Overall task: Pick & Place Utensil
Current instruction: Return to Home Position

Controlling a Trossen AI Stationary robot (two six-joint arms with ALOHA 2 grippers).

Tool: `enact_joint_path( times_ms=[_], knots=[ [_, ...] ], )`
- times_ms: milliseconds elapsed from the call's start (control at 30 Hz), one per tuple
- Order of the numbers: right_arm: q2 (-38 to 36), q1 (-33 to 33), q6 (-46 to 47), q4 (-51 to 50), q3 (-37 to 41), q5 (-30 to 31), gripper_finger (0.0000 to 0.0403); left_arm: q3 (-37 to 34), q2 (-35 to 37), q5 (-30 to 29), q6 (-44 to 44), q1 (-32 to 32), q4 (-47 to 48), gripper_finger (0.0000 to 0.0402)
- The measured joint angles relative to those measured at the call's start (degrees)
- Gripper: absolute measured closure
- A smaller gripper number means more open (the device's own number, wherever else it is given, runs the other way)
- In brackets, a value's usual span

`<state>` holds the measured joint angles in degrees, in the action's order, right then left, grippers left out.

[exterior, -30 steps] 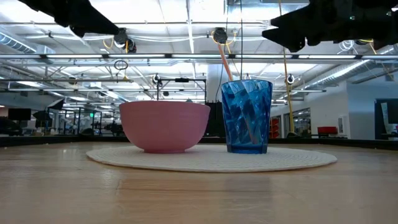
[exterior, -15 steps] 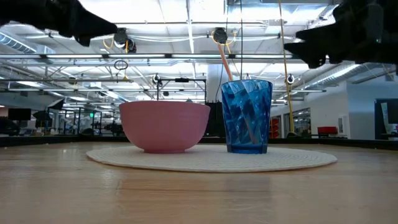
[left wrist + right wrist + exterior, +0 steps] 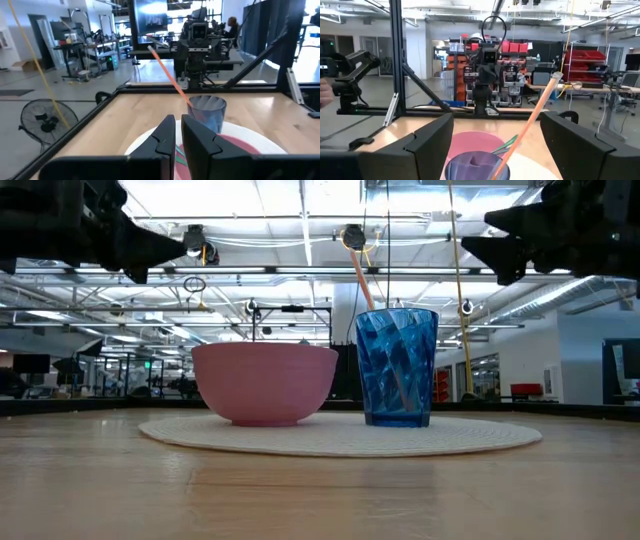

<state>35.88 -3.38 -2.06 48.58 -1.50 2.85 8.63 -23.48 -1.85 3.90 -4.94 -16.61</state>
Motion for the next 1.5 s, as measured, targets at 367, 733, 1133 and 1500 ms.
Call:
enact_joint_path(
  times_ms=[367, 733, 1133, 1500],
  knots=[
    [-0.02, 3.76, 4.85, -7.25, 0.09, -4.56, 0.011, -6.47, 3.06, 0.79, -2.14, 0.02, -6.5, 0.0364],
    [0.17, 5.29, 2.2, -10.39, -1.66, -11.8, 0.011, -7.79, 3.38, -4.11, -1.3, 4.86, -7.51, 0.0364],
    [-5.62, 7.31, -1.67, -13.61, -1.66, -12.05, 0.011, -7.79, 5.22, -5.02, 0.1, 5.61, -5.12, 0.0364],
    [-17.7, 7.54, -2.27, -21.85, -1.64, -13.57, 0.011, -7.77, 14.84, -4.99, -0.26, 5.62, 3.46, 0.0364]
  ],
)
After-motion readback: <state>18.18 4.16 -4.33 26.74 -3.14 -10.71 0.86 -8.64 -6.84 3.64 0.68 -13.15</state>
